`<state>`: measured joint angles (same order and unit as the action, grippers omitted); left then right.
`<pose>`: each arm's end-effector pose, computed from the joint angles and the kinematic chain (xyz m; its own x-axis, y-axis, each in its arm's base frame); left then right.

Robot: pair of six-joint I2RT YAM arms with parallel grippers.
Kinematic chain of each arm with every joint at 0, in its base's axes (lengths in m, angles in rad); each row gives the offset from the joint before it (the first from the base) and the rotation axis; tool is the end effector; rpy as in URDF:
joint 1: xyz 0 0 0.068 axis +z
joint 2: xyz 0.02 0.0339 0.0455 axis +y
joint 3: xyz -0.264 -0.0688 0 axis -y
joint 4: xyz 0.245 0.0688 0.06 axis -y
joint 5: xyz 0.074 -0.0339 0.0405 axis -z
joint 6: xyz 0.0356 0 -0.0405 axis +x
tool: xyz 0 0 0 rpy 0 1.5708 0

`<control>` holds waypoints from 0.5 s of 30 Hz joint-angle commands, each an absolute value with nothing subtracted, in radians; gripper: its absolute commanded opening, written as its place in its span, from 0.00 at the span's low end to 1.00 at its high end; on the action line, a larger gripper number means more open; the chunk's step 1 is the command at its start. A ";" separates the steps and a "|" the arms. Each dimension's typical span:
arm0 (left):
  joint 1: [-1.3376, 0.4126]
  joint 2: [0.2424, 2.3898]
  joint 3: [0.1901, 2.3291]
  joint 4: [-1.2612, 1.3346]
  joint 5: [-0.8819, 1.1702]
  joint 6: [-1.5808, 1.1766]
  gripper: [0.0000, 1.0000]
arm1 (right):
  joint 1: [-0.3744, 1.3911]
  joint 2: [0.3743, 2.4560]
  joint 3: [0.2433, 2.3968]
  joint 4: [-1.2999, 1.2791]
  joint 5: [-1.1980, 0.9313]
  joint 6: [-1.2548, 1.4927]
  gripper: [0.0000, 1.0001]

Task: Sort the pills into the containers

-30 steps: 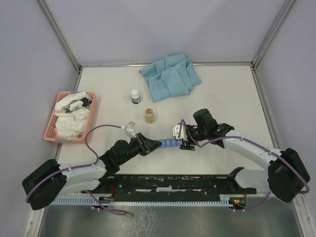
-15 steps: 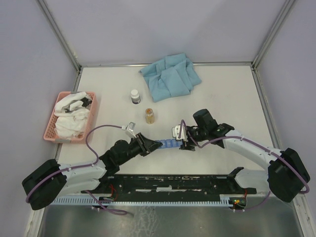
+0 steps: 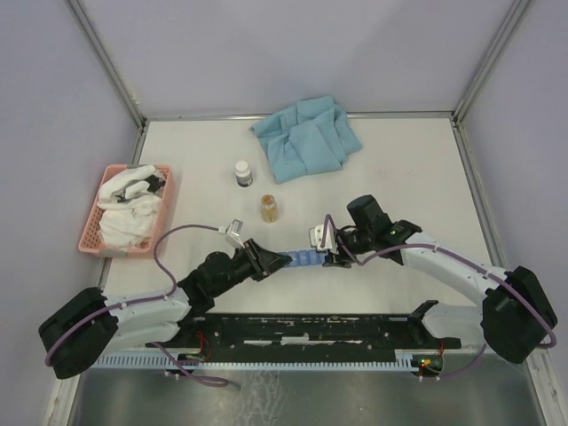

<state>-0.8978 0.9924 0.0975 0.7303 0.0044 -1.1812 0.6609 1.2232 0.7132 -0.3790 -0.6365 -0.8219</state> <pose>0.1145 -0.1439 0.1630 -0.7647 -0.5248 -0.3740 0.2035 0.3540 -0.9128 0.1748 0.1627 0.2148 0.1608 -0.6211 -0.7671 -0.9864 -0.0734 -0.1474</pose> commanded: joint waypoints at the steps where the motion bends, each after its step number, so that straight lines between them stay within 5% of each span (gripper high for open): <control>1: -0.892 0.965 0.127 0.681 -0.001 -1.144 0.03 | 0.660 1.214 0.782 -0.401 -0.700 -0.774 0.44; 15: -0.884 0.943 0.151 0.579 0.003 -1.054 0.03 | 0.614 1.315 0.908 -0.619 -0.833 -0.765 0.44</control>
<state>-0.8948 0.9394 0.1230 0.6228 0.0116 -1.1461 0.6144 1.2987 0.8413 -0.5632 -0.7395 -0.7902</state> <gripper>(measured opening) 0.355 0.510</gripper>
